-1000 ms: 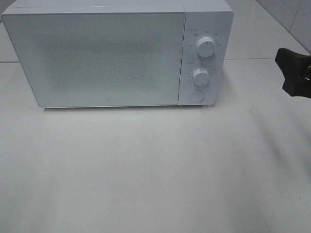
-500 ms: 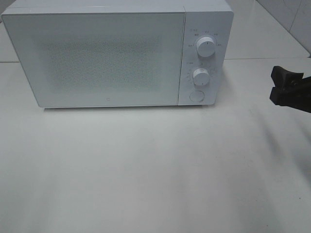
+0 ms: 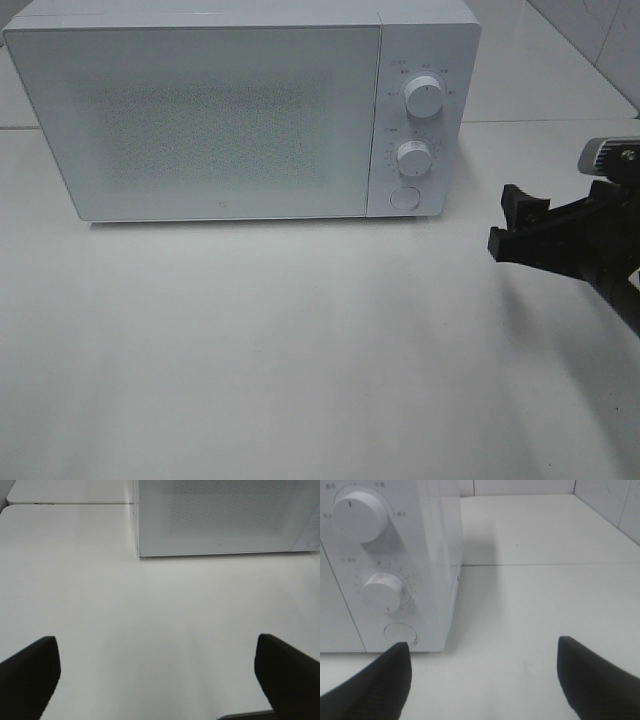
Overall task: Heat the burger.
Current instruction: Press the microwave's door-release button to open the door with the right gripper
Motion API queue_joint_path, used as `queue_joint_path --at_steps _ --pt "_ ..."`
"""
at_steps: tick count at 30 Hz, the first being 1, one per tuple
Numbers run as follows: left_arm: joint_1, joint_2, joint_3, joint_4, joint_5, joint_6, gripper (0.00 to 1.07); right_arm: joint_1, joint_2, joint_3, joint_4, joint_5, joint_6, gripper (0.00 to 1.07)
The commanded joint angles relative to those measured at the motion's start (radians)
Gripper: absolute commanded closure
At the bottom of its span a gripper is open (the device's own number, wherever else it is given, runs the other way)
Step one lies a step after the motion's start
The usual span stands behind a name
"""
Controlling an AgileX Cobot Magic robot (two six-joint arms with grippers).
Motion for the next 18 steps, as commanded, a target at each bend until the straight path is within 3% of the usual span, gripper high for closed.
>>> queue_joint_path --at_steps 1,18 --pt "0.002 -0.019 0.001 -0.006 -0.014 -0.009 0.09 0.081 0.038 -0.005 0.086 -0.066 -0.011 0.32" --pt "0.002 -0.019 0.001 -0.006 -0.014 -0.009 0.09 0.244 0.115 -0.123 0.213 -0.032 -0.037 0.32"
